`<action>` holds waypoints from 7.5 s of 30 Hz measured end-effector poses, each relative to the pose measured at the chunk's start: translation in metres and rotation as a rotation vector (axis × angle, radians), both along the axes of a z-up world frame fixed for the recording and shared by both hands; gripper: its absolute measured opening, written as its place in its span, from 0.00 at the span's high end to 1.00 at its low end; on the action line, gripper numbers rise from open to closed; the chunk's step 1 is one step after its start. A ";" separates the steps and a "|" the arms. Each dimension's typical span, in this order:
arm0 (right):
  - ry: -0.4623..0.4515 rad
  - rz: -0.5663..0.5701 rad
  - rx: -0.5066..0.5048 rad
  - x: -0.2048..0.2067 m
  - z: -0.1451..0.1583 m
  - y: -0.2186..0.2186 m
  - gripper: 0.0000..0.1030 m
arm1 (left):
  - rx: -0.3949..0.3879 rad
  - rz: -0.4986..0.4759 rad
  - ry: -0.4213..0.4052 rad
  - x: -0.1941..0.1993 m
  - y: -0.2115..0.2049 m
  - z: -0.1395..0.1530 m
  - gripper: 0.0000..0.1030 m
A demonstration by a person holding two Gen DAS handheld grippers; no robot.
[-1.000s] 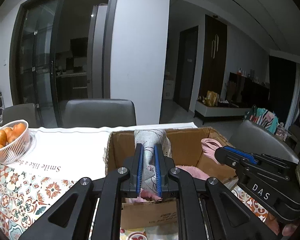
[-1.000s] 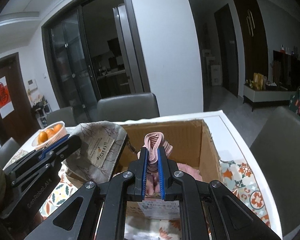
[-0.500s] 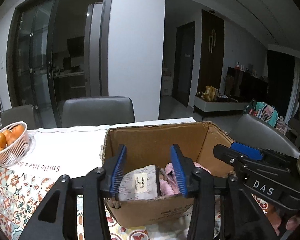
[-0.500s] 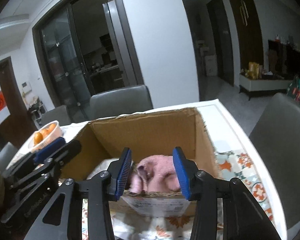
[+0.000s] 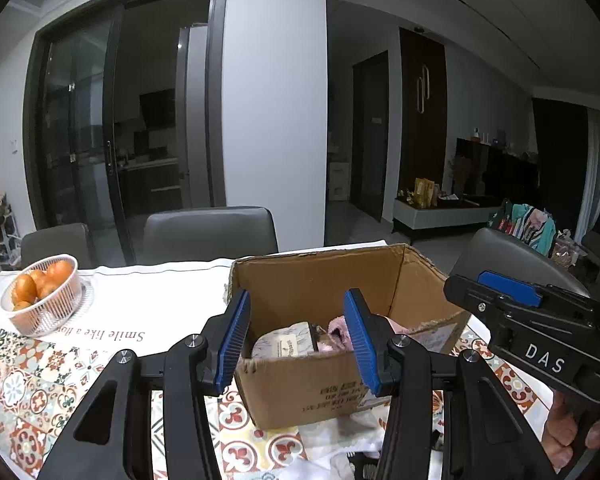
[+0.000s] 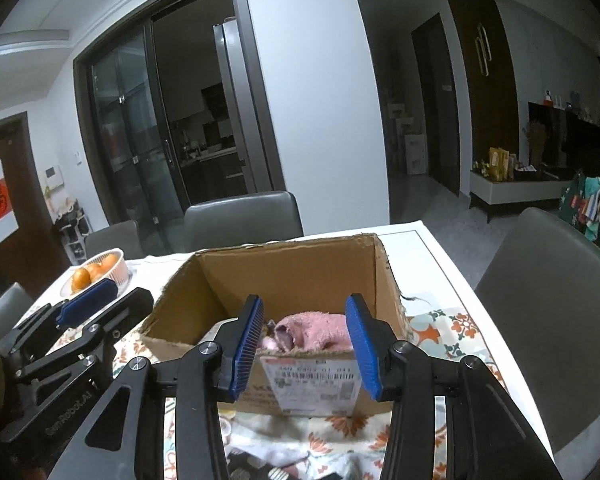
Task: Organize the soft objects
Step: 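Withdraw both tools from the box toward the white cloth and polka-dot item, then grasp the white cloth with the left tool while the right tool grasps the white tissue packet, then carry the white cloth with the left tool while the right tool carries the tissue packet to the box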
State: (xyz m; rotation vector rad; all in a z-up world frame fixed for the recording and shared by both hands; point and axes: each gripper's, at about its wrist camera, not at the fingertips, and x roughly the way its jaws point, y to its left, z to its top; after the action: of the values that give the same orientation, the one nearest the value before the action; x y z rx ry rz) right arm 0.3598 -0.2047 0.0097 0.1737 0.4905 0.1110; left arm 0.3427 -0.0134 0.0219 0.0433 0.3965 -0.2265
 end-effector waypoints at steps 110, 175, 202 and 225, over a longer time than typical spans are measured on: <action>0.461 -0.028 0.386 -0.054 -0.166 -0.034 0.53 | -0.097 -0.097 0.424 -0.043 -0.026 -0.135 0.64; 0.032 0.035 0.168 -0.096 -0.011 0.000 0.91 | -0.160 -0.036 0.033 -0.100 0.009 -0.001 0.88; -0.151 0.080 0.100 -0.059 0.051 0.014 0.91 | -0.137 -0.044 -0.143 -0.061 0.021 0.050 0.88; -0.138 0.085 0.054 0.008 0.036 0.017 0.91 | -0.087 -0.050 -0.097 0.015 0.002 0.027 0.88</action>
State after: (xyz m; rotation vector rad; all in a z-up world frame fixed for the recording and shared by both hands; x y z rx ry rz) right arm 0.3681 -0.1877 0.0462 0.1964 0.3573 0.2179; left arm 0.3579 -0.0114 0.0489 -0.0214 0.2891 -0.2901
